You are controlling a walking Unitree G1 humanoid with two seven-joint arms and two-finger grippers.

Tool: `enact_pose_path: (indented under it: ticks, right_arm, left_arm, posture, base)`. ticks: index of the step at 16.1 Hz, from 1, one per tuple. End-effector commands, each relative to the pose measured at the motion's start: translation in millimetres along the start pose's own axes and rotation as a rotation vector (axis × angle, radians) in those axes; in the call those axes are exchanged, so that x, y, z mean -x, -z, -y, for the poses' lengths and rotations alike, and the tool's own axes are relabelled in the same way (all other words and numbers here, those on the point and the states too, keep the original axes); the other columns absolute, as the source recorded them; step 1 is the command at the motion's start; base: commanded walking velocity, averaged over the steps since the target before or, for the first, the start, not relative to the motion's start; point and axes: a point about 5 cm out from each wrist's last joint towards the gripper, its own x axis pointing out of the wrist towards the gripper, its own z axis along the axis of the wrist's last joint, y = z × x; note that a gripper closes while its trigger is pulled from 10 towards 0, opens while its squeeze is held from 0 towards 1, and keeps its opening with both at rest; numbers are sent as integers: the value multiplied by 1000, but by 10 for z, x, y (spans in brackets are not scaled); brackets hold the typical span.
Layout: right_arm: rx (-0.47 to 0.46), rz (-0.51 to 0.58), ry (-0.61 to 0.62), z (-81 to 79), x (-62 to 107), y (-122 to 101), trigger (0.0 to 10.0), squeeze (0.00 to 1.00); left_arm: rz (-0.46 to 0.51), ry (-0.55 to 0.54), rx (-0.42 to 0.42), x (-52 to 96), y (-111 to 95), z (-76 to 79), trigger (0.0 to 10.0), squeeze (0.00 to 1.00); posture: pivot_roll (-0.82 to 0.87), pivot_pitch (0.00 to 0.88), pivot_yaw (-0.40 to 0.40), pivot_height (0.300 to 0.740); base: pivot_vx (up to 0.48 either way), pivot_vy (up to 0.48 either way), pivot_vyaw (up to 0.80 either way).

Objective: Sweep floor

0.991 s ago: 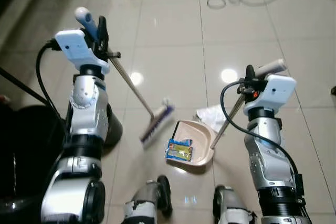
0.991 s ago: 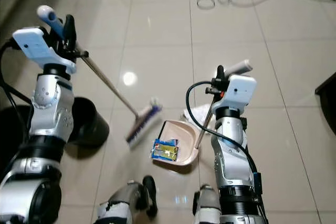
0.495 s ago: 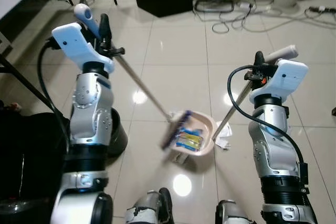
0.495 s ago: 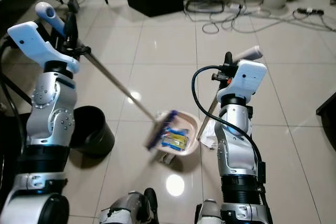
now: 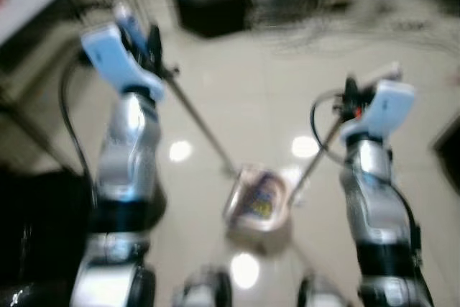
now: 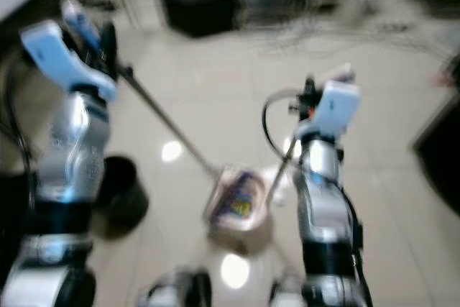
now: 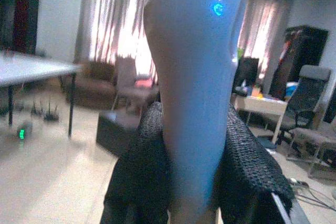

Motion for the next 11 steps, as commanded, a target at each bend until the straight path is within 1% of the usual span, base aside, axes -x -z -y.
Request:
enact_pose_path:
  ticks: [1, 2, 3, 4, 6, 7, 9, 10, 11]
  right_arm:
    - [-9, 45, -28, -80, -49, -129, 10000, 0]
    - [-10, 46, -33, -77, -53, -140, 10000, 0]
    - [-11, 46, -35, -80, -55, -143, 10000, 0]
    - [-14, 45, -38, -84, -62, -145, 10000, 0]
    - [-24, 45, -42, -111, -72, -156, 10000, 0]
    - [-30, 48, -42, -112, -81, -173, 10000, 0]
    - [-67, 58, -33, -97, -96, -222, 10000, 0]
    - [-74, 68, -36, -107, -105, -295, 10000, 0]
    - [-75, 76, -40, -116, -110, -346, 10000, 0]
  left_arm:
    - [159, -8, -73, -73, -327, -98, 10000, 0]
    - [216, 17, -115, -160, -512, -137, 10000, 0]
    - [231, 32, -135, -194, -577, -151, 10000, 0]
    - [244, 70, -175, -234, -633, -147, 10000, 0]
    - [242, 111, -243, -272, -661, -160, 10000, 0]
    - [221, 116, -263, -291, -644, -190, 10000, 0]
    - [129, 139, -292, -277, -519, -259, 10000, 0]
    - [85, 167, -330, -210, -420, -344, 10000, 0]
    - [61, 181, -344, -167, -374, -408, 10000, 0]
  posture:
    - [-98, 66, 129, 740]
    - [-90, 65, 126, 740]
    - [-90, 65, 126, 740]
    - [-88, 62, 127, 740]
    - [-87, 57, 130, 740]
    - [-84, 54, 133, 740]
    - [-71, 45, 137, 740]
    - [-68, 42, 136, 740]
    - [-65, 41, 136, 740]
  base:
    - [0, 0, 0]
    - [0, 0, 0]
    - [0, 0, 0]
    - [0, 0, 0]
    - [0, 0, 0]
    - [0, 0, 0]
    - [0, 0, 0]
    - [0, 0, 0]
    - [0, 0, 0]
